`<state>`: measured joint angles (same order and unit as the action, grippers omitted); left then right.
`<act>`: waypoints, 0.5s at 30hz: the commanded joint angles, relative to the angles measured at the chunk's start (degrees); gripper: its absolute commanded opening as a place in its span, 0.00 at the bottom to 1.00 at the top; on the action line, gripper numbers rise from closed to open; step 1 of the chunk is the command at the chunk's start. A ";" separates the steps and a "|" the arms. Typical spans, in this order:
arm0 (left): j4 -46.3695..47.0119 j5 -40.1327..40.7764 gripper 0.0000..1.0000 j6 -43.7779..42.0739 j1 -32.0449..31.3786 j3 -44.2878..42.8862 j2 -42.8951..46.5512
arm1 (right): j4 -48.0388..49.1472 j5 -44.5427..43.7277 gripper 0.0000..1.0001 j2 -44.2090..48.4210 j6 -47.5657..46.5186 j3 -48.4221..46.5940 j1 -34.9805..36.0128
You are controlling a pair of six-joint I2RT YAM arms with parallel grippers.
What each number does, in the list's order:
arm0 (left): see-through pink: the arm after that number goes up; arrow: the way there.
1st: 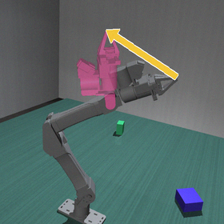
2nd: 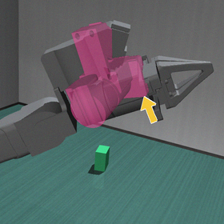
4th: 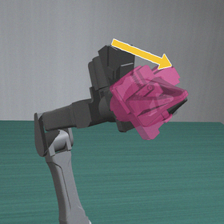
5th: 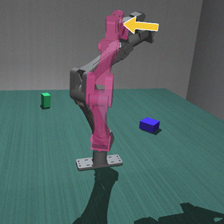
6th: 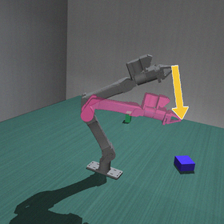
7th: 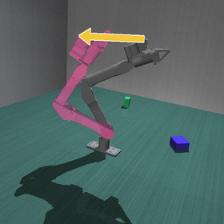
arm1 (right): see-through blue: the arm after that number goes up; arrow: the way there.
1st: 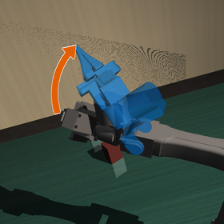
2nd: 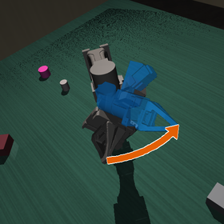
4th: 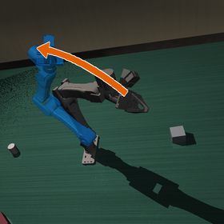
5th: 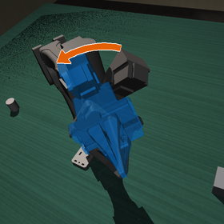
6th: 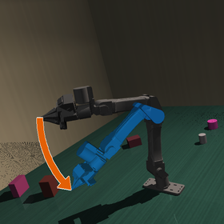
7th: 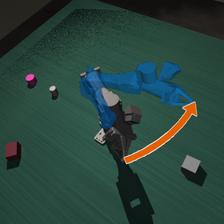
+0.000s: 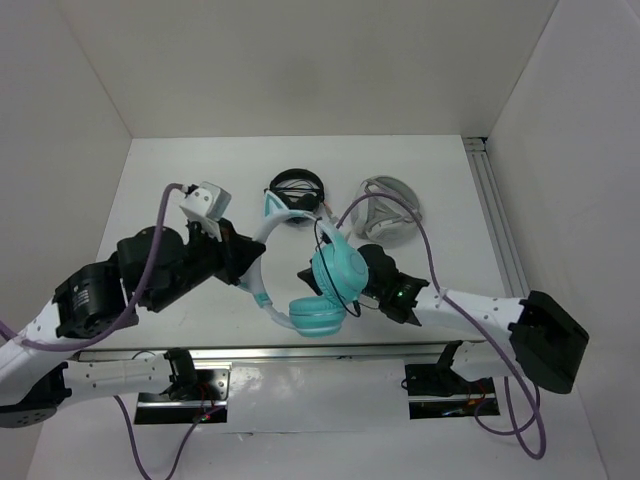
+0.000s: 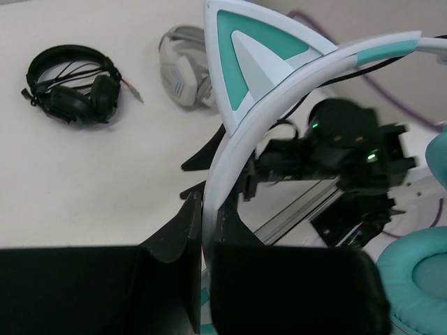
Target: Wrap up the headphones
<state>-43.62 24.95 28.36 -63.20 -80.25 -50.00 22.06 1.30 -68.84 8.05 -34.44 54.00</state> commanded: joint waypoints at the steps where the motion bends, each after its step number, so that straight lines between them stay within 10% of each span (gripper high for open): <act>1: 11.54 1.94 0.00 6.26 -0.26 -1.14 2.80 | 17.38 7.04 0.56 -5.05 3.63 3.22 -1.70; 5: 10.93 7.38 0.00 8.81 -0.26 -2.98 2.28 | 24.58 8.89 0.56 -11.66 6.35 3.85 -3.02; 9: 7.84 16.25 0.00 13.03 -0.26 -5.44 1.75 | 29.42 11.08 0.36 -17.72 8.11 5.08 -3.02; 10: 6.71 18.01 0.00 14.52 -0.26 -6.05 1.75 | 30.40 11.79 0.11 -18.78 8.64 5.78 -3.02; 15: -0.48 28.54 0.00 21.81 -0.26 -7.20 0.69 | 32.69 10.48 0.00 -22.12 9.26 6.92 -0.92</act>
<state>-44.91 43.62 41.56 -63.26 -83.96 -49.65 46.92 11.51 -90.17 16.29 -28.49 51.70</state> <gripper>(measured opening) 0.126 0.020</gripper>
